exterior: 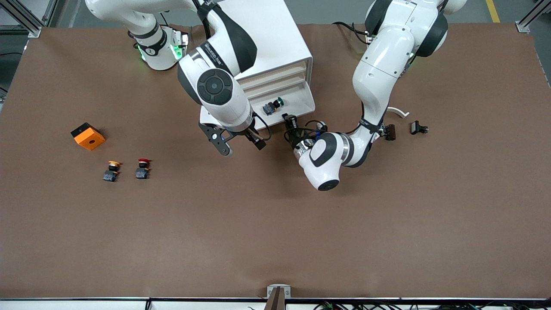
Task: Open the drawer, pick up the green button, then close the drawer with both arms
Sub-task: 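Reach the right gripper into the drawer and grasp the green button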
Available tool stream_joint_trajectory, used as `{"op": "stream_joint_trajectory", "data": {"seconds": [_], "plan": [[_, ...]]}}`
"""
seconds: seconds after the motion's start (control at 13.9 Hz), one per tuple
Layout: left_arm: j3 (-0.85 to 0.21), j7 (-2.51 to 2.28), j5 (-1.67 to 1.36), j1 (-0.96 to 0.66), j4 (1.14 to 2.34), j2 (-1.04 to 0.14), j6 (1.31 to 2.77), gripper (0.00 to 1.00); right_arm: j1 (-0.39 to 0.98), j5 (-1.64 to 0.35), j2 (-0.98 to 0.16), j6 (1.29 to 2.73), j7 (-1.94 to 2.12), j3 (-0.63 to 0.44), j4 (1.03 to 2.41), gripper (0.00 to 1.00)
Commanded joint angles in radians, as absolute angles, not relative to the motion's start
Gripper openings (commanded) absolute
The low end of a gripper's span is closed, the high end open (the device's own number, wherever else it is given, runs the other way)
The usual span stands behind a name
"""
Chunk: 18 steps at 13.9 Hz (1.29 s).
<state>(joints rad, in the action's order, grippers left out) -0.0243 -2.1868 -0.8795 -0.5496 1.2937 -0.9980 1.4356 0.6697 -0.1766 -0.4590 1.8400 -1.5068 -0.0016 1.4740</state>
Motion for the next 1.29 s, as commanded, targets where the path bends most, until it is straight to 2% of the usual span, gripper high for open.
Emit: {"op": "stream_joint_trajectory", "data": {"seconds": [0.0, 0.22, 0.57, 0.65, 0.72, 0.79, 1.0, 1.22], "plan": [[0.006, -2.145, -0.888, -0.554, 1.272, -1.002, 1.468, 0.1, 0.728, -0.195, -0.446, 1.882, -1.564, -0.011, 1.532, 1.0], [0.011, -2.115, -0.89, -0.534, 1.266, -1.0, 1.491, 0.1, 0.778, -0.193, -0.431, 1.979, -1.591, -0.011, 1.612, 1.0], [0.011, -2.102, -0.89, -0.517, 1.258, -1.0, 1.497, 0.15, 0.821, -0.193, -0.431, 2.003, -1.621, -0.011, 1.652, 1.0], [0.011, -2.091, -0.89, -0.517, 1.258, -0.999, 1.497, 0.4, 0.822, -0.193, -0.431, 2.026, -1.621, -0.011, 1.675, 1.0], [0.009, -2.085, -0.89, -0.512, 1.256, -0.996, 1.497, 0.86, 0.824, -0.193, -0.431, 2.049, -1.621, -0.011, 1.699, 1.0], [0.009, -2.08, -0.89, -0.511, 1.255, -0.991, 1.497, 1.0, 0.834, -0.193, -0.431, 2.068, -1.621, -0.011, 1.718, 1.0], [0.005, -2.08, -0.89, -0.476, 1.252, -0.974, 1.496, 1.0, 0.851, -0.193, -0.437, 2.077, -1.621, -0.011, 1.727, 1.0], [0.014, -2.08, -0.87, -0.431, 1.2, -0.951, 1.488, 1.0, 0.864, -0.193, -0.445, 2.079, -1.621, -0.011, 1.726, 1.0]]}}
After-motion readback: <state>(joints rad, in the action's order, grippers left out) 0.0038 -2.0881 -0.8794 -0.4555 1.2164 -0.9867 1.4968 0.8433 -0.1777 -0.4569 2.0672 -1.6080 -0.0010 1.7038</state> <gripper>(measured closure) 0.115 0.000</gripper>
